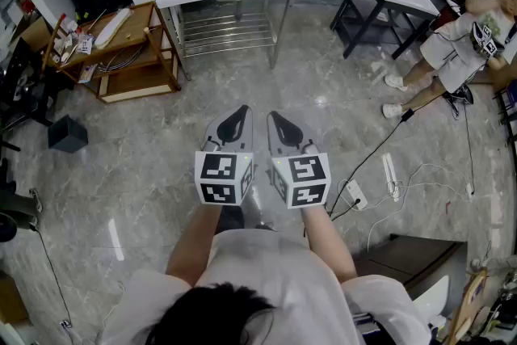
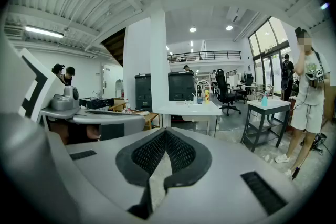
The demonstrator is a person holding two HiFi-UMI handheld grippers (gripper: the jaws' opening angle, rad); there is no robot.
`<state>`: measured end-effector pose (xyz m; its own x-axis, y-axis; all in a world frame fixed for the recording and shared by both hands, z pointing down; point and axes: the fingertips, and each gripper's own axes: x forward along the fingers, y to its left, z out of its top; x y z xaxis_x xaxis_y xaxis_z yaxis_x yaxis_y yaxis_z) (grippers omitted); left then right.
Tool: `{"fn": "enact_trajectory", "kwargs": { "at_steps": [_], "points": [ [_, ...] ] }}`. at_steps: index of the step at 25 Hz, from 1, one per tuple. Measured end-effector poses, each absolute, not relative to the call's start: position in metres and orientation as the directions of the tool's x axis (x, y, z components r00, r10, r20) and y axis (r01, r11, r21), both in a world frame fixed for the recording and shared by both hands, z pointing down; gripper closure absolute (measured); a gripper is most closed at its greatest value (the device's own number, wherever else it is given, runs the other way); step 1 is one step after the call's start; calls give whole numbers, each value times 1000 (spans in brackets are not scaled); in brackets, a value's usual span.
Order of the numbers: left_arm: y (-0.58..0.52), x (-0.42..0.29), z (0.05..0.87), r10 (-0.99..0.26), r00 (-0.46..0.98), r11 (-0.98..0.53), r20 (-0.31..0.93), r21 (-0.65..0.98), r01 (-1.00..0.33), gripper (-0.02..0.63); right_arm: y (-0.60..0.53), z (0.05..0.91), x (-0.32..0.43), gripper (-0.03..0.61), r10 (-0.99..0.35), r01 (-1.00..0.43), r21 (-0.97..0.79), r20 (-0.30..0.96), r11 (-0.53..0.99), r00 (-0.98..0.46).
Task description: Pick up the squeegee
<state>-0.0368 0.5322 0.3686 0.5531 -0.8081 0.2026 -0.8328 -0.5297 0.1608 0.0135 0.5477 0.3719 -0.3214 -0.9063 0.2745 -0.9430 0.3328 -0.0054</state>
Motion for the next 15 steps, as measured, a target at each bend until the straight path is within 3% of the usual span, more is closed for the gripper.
{"fn": "enact_trajectory", "kwargs": {
  "at_steps": [15],
  "points": [
    [484, -64, 377, -784, 583, -562, 213, 155, -813, 588, 500, 370, -19, 552, -918, -950, -66, 244, 306, -313]
  ]
}}
